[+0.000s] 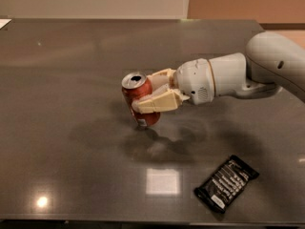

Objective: Place coke can upright

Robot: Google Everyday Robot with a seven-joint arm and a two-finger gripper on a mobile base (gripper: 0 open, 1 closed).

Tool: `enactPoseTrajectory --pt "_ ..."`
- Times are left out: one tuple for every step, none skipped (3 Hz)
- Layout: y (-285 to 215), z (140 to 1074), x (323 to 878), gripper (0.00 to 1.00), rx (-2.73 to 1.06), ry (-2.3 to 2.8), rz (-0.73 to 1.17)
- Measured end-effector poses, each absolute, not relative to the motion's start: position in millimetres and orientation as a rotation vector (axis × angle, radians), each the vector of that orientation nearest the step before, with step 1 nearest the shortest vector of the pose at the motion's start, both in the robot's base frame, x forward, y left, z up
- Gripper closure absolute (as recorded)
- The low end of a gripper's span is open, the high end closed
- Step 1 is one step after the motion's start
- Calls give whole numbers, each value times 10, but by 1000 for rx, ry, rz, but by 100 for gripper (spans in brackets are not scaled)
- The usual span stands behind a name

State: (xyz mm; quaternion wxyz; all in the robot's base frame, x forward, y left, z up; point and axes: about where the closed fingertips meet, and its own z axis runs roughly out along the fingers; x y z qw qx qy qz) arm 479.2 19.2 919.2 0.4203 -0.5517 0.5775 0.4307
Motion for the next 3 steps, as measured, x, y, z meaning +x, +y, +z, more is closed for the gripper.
enactPoseTrajectory --pt "137 9111 4808 100 -1327 1419 1121" --pt "72 9043 4835 100 -1271 1396 1157" --pt "27 8992 4839 100 -1235 1358 1184"
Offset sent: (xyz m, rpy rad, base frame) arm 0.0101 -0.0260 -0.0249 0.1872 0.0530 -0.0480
